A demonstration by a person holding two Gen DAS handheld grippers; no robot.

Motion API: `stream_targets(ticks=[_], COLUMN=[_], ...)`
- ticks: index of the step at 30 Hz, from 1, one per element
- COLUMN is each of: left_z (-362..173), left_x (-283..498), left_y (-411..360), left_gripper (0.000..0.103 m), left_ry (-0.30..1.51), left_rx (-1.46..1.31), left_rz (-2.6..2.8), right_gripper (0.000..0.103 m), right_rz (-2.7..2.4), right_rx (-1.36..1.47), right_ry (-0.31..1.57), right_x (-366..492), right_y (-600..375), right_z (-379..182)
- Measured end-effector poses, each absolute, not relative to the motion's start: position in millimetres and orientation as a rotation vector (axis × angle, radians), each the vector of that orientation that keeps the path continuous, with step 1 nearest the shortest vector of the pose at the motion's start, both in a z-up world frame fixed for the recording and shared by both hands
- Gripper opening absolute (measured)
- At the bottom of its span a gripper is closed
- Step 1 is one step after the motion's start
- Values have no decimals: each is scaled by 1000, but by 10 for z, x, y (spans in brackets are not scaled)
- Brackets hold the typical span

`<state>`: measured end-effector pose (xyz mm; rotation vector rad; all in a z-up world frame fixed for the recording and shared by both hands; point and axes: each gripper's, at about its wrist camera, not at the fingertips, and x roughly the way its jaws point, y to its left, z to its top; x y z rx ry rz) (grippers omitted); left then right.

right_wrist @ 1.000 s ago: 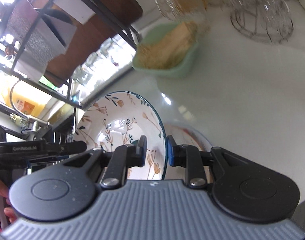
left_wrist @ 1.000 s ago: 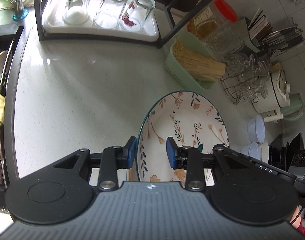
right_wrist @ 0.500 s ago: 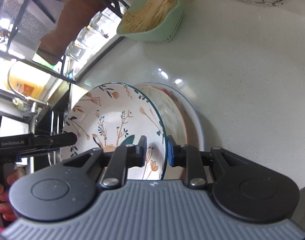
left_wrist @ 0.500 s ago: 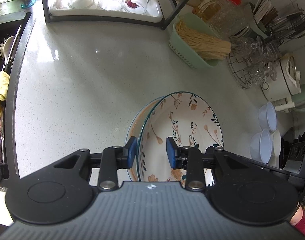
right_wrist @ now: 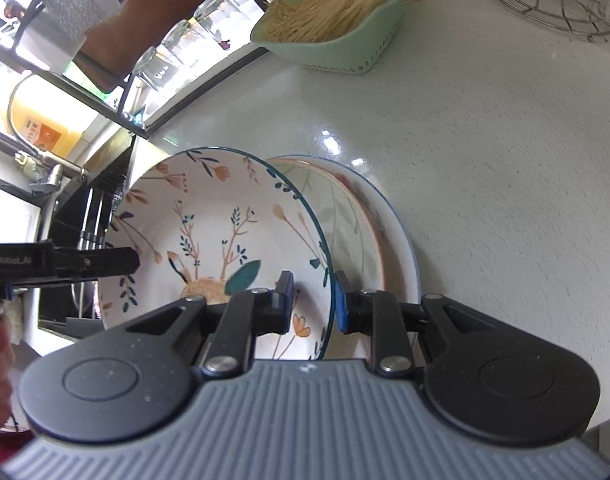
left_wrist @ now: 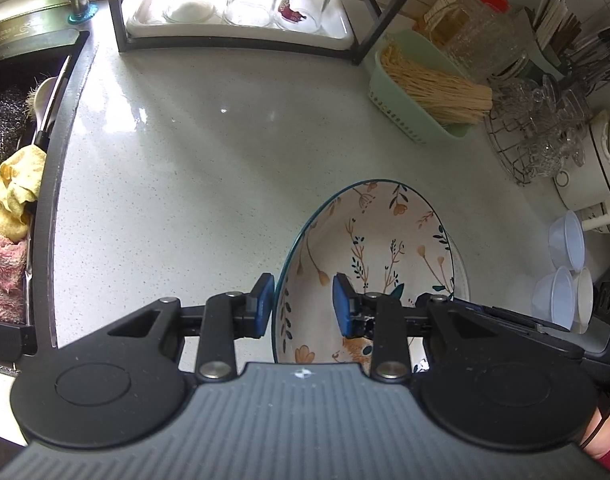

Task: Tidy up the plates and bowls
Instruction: 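Lower the deer-pattern plate onto the plate stack with the right gripper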

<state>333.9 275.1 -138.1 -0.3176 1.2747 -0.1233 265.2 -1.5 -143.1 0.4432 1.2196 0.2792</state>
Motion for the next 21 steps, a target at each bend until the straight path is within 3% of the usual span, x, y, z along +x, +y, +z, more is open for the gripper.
stream_targets(ticks=[21], left_z=[-1436], left_x=[3367], left_y=[2600], left_gripper=[37], left_ry=[1268], left_rx=[-189], left_rz=[-107], right_gripper=[25], right_rz=[236], right_rx=[398], right_ry=[1168], right_x=[2605], right_y=[4], right_z=[-1350])
